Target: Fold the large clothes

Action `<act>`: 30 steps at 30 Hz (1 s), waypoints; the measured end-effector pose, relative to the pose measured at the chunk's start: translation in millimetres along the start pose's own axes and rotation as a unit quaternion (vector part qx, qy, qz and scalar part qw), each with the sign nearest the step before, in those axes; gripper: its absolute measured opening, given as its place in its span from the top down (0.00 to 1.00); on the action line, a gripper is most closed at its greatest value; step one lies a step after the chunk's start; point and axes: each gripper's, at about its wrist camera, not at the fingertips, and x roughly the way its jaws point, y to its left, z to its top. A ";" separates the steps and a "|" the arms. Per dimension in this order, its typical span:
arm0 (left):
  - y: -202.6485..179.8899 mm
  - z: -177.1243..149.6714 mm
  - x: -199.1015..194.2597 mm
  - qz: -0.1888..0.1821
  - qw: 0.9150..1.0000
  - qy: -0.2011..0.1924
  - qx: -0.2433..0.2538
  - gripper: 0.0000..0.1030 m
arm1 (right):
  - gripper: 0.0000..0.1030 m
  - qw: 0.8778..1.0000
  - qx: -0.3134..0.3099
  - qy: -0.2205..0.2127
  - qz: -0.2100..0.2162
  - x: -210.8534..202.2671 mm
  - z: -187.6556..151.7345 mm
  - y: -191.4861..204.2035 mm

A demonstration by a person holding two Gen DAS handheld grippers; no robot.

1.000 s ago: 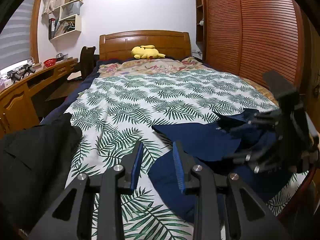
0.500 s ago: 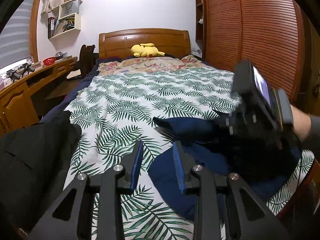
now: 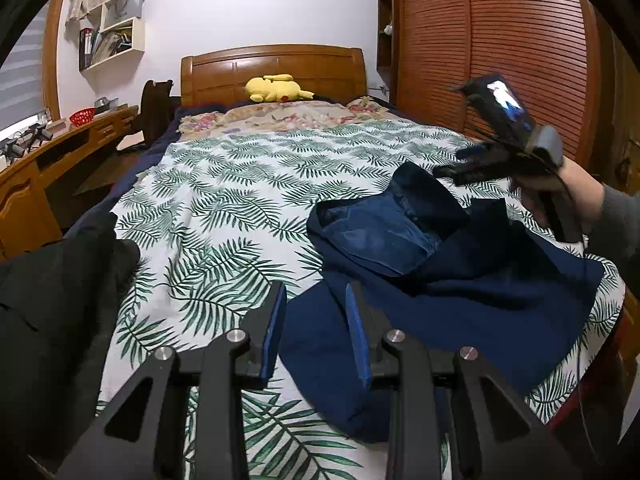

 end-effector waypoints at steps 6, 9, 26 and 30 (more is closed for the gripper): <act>-9.5 -1.0 8.5 -0.005 1.000 0.014 0.011 0.72 | 0.36 0.999 0.018 -0.014 0.040 -35.6 -57.5 -21.6; -16.0 -1.4 14.9 -0.006 1.000 0.022 0.020 0.72 | 0.36 0.997 0.013 -0.009 0.077 -45.0 -69.7 -20.8; -14.7 -0.9 0.9 -0.025 1.000 0.000 0.008 0.72 | 0.36 0.985 0.030 0.015 0.168 -59.2 -74.4 -12.5; -19.4 -4.2 -4.9 -0.052 0.999 0.001 0.009 0.72 | 0.36 0.985 0.023 0.016 0.170 -66.7 -78.4 -9.9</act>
